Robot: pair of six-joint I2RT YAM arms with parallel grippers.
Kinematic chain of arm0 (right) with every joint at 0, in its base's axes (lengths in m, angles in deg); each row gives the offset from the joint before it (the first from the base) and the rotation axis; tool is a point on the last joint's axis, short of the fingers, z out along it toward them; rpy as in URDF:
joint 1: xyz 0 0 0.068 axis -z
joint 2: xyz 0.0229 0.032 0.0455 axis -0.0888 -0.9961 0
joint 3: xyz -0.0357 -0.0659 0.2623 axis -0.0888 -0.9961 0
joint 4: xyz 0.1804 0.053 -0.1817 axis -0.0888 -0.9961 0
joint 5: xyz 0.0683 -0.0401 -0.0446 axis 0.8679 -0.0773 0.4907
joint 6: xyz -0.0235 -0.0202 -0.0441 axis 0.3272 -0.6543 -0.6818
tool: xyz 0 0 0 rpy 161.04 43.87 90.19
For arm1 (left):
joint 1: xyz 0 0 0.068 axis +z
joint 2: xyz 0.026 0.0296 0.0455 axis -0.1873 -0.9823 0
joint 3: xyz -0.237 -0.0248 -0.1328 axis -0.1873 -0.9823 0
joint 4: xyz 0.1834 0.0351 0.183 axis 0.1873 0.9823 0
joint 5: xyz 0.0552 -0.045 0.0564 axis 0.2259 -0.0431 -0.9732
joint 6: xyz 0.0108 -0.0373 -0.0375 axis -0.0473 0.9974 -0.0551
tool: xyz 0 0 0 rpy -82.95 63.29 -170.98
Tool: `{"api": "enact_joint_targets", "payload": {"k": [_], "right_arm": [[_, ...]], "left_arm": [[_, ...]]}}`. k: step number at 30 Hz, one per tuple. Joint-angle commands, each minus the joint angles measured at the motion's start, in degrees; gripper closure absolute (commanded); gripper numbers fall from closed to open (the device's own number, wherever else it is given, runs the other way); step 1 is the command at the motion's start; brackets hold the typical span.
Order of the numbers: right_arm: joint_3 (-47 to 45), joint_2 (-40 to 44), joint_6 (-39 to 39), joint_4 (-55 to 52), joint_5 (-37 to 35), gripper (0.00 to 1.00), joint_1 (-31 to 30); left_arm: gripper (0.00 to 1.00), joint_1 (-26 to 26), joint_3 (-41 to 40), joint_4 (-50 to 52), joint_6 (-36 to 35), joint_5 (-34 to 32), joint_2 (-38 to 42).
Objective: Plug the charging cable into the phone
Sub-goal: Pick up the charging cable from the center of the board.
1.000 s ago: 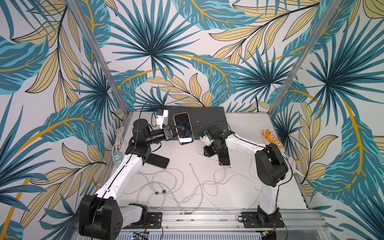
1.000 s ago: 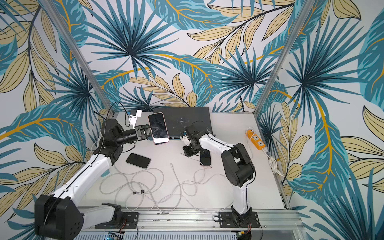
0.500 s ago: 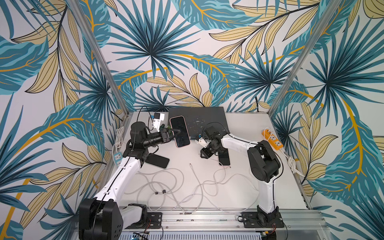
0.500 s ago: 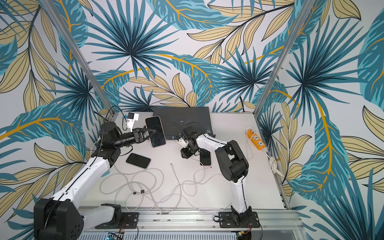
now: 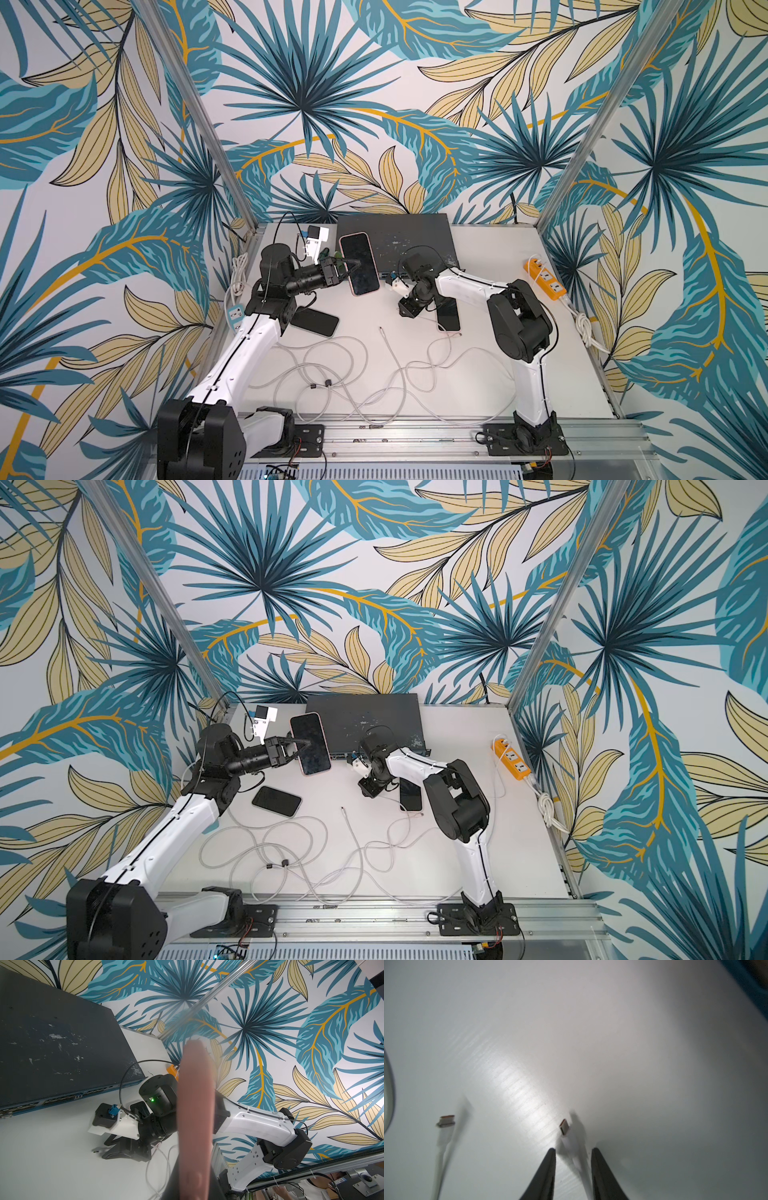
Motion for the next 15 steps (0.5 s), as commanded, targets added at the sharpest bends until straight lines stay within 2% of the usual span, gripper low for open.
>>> {"api": "enact_joint_targets", "payload": {"k": [1,6,15], "right_arm": [[0.75,-3.81,-1.63,-3.73,-3.15,0.71,-1.23],[1.09,-4.69,-2.34,-4.72,-4.66,0.77,-2.15],[-0.89,-2.59,-2.65,-4.94,-6.1,0.73,-2.64]], "left_arm": [[1.0,0.44,0.68,-1.19,-1.29,1.13,1.75],[1.0,0.45,0.68,-0.73,-1.63,1.47,1.78],[1.0,0.42,0.59,-0.74,-1.92,1.72,1.69]]}}
